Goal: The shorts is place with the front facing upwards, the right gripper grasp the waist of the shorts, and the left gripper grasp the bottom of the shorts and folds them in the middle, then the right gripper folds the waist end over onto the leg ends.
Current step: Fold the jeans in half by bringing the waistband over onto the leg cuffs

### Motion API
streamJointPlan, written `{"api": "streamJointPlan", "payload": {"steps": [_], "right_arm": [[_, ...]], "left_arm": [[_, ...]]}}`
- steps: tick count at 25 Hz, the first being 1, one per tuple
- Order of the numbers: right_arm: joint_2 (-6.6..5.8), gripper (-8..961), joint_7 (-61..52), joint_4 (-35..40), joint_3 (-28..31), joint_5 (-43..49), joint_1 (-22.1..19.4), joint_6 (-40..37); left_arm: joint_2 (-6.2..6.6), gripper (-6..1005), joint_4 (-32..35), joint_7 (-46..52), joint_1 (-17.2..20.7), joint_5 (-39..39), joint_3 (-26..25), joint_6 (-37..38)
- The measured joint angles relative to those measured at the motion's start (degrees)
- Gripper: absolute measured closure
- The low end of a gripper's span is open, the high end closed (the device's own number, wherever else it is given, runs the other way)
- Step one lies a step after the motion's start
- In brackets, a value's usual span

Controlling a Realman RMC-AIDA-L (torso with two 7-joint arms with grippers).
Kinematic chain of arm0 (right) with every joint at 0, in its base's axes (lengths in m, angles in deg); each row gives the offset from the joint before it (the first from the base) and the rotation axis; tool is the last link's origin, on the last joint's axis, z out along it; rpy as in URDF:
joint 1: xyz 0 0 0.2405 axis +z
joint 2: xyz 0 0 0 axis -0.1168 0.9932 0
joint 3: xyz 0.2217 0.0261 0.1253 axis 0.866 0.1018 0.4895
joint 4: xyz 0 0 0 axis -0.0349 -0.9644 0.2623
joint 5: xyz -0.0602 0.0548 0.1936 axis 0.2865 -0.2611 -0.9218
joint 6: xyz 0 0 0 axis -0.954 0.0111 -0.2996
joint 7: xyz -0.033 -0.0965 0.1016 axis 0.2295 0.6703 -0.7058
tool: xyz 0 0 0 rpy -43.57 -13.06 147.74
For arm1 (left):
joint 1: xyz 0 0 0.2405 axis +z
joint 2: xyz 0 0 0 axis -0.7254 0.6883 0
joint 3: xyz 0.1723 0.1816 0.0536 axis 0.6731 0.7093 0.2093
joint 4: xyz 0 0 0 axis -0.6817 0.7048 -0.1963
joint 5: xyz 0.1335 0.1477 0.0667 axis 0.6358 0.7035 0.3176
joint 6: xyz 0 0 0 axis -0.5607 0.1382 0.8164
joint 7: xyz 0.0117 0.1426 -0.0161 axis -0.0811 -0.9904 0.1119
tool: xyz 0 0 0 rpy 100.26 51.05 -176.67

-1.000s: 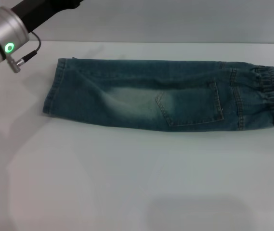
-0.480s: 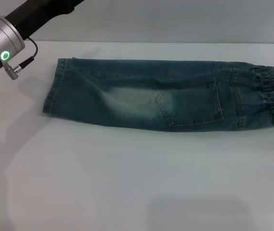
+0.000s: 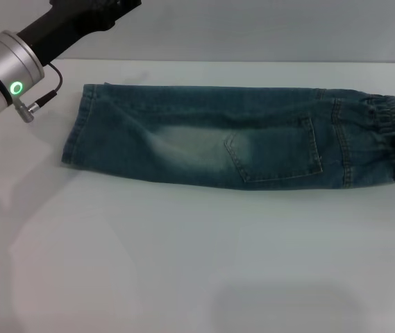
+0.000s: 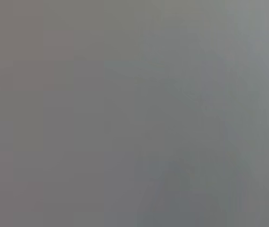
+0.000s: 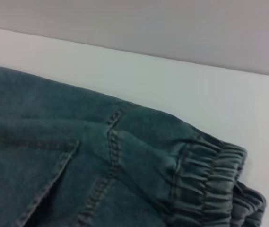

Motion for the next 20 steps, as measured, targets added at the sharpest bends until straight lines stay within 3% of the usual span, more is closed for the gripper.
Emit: {"api": "streamJointPlan", "payload": {"steps": [13,20], "right_arm": [[0.14,443,0.24,-0.23,0.19,0.00,-0.48,0.92],[1.45,442,1.18,0.13,-0.04,0.00,-0.60,1.72]], "left_arm": [[-0.05,157,-0.96,-0.06,-0.39,-0.59,-0.41,-0.21],[-0.11,157,-1.04,-0.08,-0.84,-0.81,-0.30,-0.33]]}}
